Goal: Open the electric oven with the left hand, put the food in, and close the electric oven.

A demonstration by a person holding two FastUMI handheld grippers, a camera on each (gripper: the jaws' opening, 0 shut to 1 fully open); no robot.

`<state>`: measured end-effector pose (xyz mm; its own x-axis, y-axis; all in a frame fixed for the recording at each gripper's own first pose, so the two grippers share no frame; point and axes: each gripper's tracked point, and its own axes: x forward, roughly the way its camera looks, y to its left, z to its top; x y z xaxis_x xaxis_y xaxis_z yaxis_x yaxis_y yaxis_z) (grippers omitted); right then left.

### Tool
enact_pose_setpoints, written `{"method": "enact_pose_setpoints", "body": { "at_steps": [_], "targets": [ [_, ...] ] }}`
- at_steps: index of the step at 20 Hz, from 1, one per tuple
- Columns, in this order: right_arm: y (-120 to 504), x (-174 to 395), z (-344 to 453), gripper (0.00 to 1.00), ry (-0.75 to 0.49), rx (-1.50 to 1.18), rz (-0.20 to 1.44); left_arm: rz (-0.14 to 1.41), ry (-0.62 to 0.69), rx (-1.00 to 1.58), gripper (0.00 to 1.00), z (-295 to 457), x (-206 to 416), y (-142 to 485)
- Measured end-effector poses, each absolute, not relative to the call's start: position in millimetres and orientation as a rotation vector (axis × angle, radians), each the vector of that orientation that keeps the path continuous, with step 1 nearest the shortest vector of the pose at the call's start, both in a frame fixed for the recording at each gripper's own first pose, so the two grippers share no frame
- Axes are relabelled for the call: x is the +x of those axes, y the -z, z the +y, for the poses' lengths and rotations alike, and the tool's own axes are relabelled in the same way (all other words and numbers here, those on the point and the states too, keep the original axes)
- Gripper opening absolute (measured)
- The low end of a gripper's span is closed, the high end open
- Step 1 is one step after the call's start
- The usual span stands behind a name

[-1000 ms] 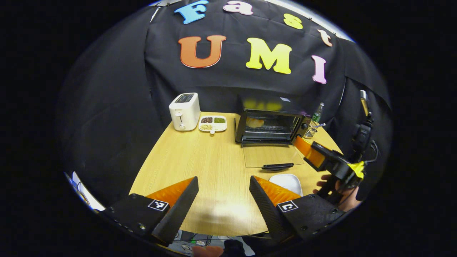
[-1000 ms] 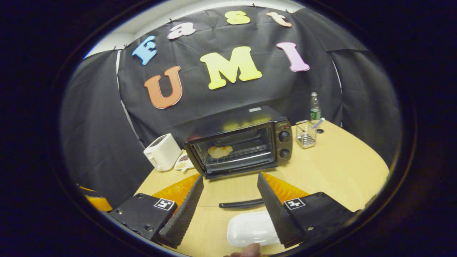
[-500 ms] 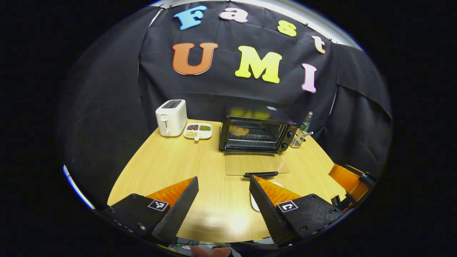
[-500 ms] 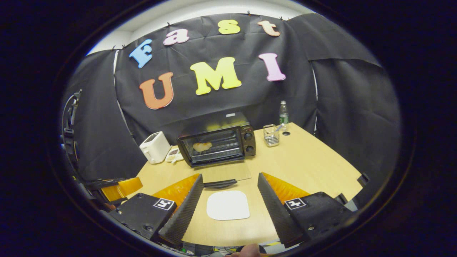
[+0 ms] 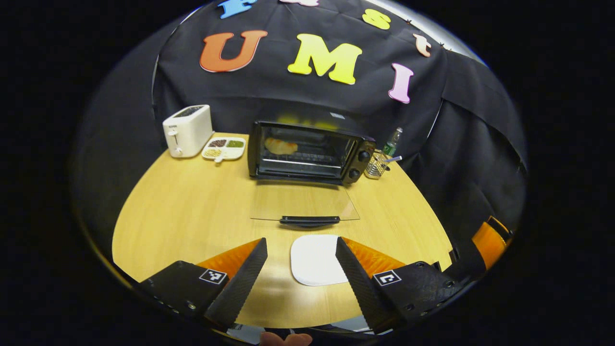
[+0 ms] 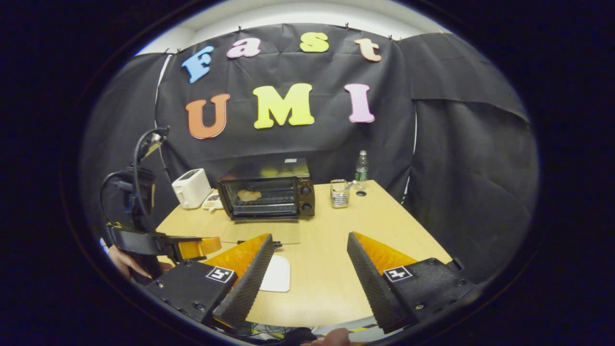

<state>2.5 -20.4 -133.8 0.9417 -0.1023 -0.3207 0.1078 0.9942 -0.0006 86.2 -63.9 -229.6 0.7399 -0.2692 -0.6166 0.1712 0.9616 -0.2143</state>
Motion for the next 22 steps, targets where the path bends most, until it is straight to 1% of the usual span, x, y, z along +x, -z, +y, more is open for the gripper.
{"method": "enact_pose_setpoints", "body": {
  "at_steps": [3, 5, 8, 13, 22],
  "targets": [
    [137, -2, -42, 0.96, 0.147, -0.001, 0.334, 0.731, 0.246, -0.132, 0.95, -81, 106, 247],
    [145, -5, -53, 0.97, 0.172, -0.01, 0.355, 0.711, 0.229, -0.105, 0.95, -85, 122, 254],
    [156, -7, -60, 0.98, 0.172, -0.055, 0.395, 0.702, 0.21, -0.082, 0.95, -94, 137, 274],
    [177, 10, -74, 0.99, 0.174, -0.044, 0.475, 0.747, 0.173, -0.05, 0.95, -105, 155, 310],
    [179, 46, -89, 0.99, 0.166, 0.011, 0.505, 0.868, 0.092, -0.052, 0.95, -100, 163, 351]
  ]
}}
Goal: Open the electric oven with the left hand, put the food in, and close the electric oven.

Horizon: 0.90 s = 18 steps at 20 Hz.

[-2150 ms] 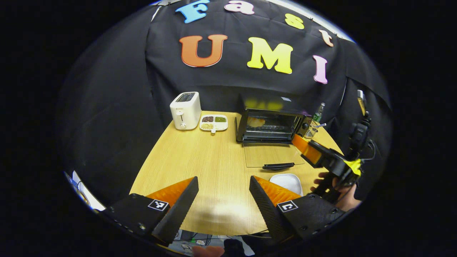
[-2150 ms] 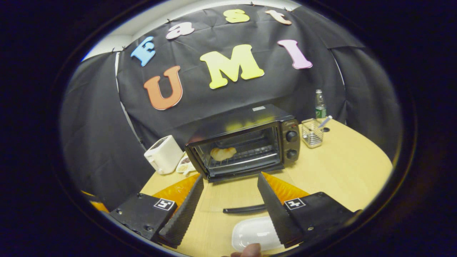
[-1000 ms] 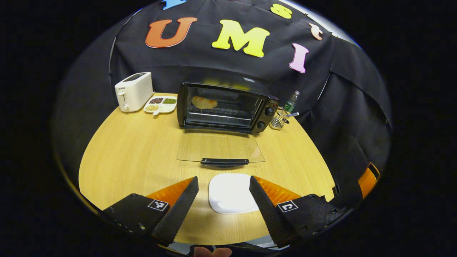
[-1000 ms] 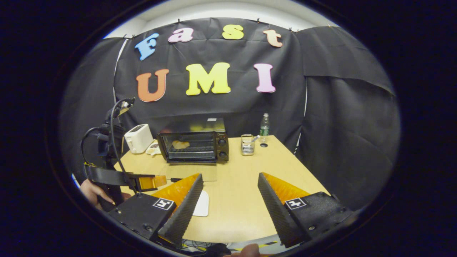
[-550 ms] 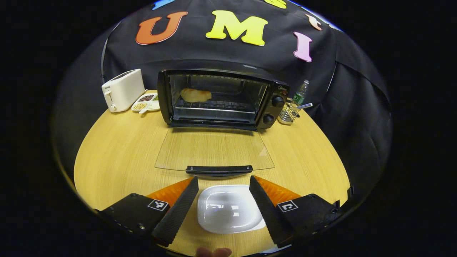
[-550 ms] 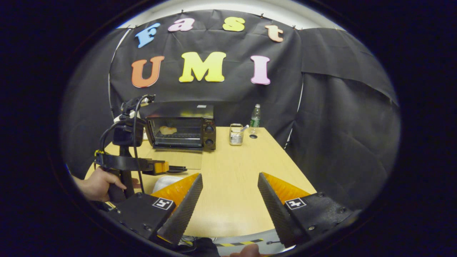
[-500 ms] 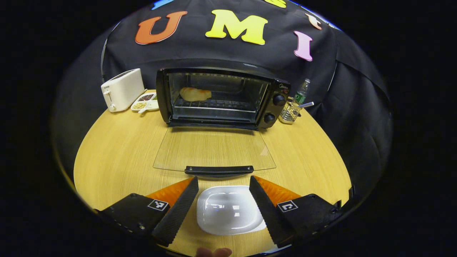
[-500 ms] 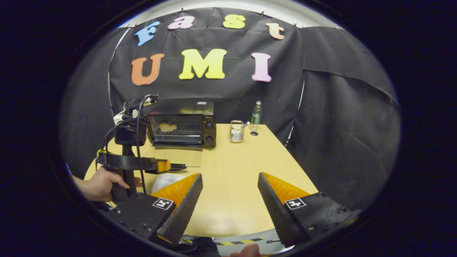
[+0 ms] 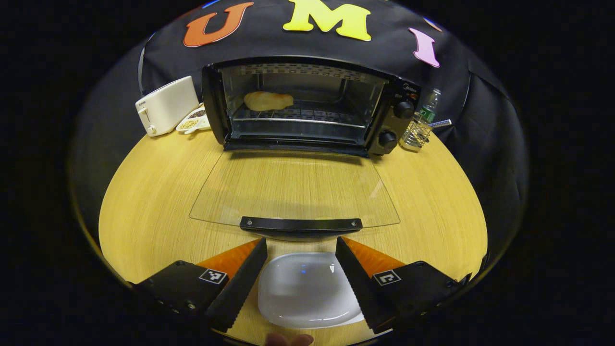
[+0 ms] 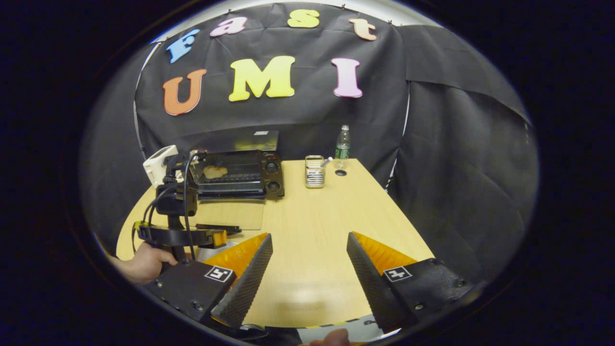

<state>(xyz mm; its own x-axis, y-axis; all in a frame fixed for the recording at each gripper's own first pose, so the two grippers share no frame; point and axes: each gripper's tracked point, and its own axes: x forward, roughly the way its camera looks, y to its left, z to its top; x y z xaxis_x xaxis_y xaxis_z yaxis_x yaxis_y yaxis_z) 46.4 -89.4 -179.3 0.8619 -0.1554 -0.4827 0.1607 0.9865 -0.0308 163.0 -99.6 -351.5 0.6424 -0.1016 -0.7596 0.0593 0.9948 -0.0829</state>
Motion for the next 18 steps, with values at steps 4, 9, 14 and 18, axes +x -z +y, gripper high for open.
{"method": "enact_pose_setpoints", "body": {
  "at_steps": [4, 9, 14, 18],
  "targets": [
    [179, 49, -91, 0.99, 0.172, 0.032, 0.497, 0.903, 0.076, -0.056, 0.95, -93, 168, 361],
    [174, 46, -95, 0.99, 0.201, 0.06, 0.483, 0.98, 0.083, -0.063, 0.95, -92, 167, 378],
    [173, 46, -91, 0.98, 0.207, 0.064, 0.474, 0.957, 0.124, -0.058, 0.94, -102, 172, 373],
    [170, 41, -86, 0.98, 0.21, 0.073, 0.463, 0.938, 0.14, -0.074, 0.94, -105, 174, 361]
  ]
}}
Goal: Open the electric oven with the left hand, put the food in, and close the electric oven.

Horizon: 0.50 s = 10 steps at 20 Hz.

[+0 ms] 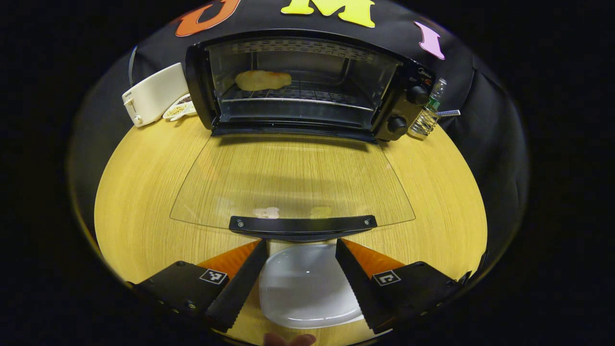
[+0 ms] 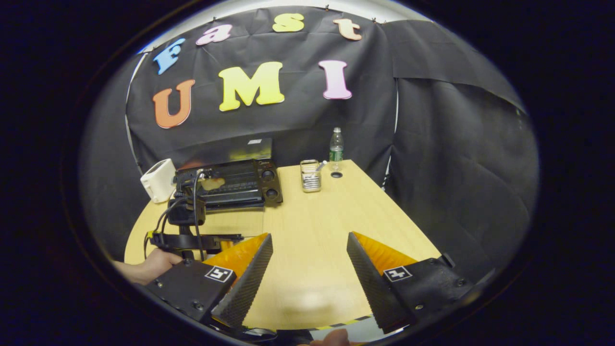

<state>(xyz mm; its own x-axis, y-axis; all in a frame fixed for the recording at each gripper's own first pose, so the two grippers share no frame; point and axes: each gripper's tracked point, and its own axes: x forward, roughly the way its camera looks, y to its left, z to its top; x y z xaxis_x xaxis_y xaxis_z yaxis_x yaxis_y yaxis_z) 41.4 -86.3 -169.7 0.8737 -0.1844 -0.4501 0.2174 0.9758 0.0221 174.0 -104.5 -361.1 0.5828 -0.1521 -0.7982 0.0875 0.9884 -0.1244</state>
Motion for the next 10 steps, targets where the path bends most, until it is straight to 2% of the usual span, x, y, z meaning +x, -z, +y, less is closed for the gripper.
{"method": "enact_pose_setpoints", "body": {
  "at_steps": [5, 10],
  "targets": [
    [166, 41, -78, 0.99, 0.204, 0.073, 0.449, 0.88, 0.158, -0.106, 0.94, -105, 179, 325],
    [161, 41, -70, 0.99, 0.2, 0.09, 0.43, 0.707, 0.178, -0.09, 0.97, -106, 220, 256]
  ]
}}
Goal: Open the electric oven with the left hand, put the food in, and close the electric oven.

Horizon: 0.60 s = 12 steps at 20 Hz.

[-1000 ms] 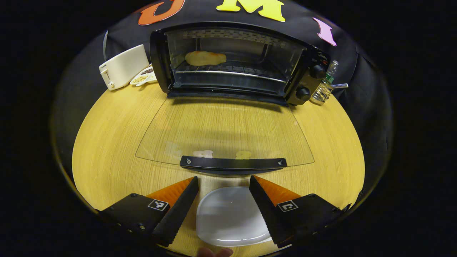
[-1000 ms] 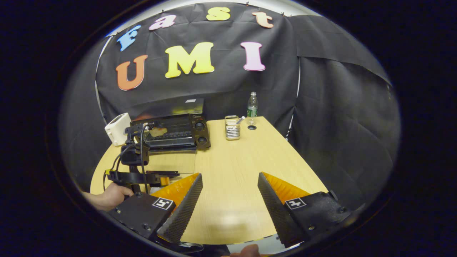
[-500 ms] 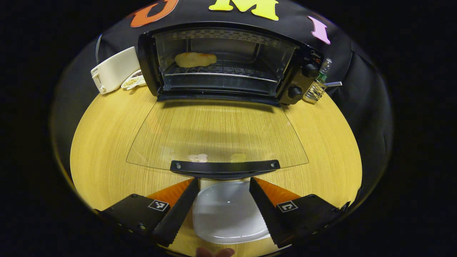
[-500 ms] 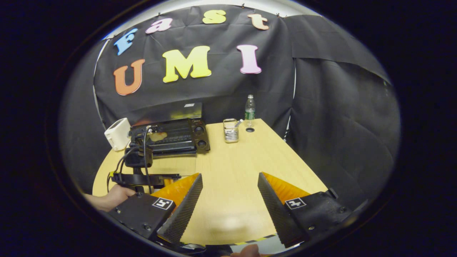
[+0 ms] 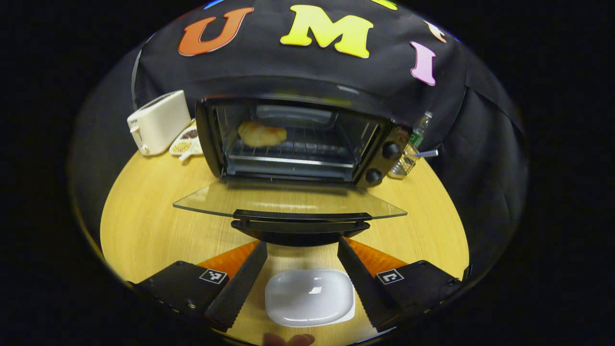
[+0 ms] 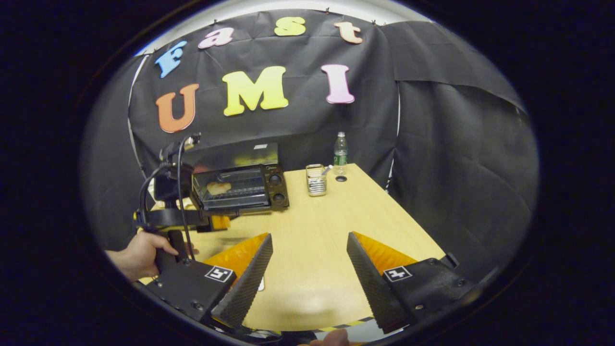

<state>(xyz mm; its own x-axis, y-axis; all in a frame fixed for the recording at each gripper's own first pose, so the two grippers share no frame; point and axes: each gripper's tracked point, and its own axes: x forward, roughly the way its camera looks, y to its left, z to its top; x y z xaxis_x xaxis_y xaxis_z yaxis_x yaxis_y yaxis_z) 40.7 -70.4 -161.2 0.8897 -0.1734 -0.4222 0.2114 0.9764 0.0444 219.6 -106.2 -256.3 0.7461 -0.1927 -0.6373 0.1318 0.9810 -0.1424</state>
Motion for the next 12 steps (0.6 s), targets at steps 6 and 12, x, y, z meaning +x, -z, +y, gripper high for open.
{"method": "enact_pose_setpoints", "body": {
  "at_steps": [6, 12],
  "targets": [
    [150, 41, -81, 0.98, 0.231, 0.09, 0.405, 0.616, 0.168, -0.05, 0.94, -104, 283, 223],
    [150, 43, -98, 0.97, 0.264, 0.113, 0.413, 0.597, 0.155, -0.047, 0.94, -105, 307, 219]
  ]
}}
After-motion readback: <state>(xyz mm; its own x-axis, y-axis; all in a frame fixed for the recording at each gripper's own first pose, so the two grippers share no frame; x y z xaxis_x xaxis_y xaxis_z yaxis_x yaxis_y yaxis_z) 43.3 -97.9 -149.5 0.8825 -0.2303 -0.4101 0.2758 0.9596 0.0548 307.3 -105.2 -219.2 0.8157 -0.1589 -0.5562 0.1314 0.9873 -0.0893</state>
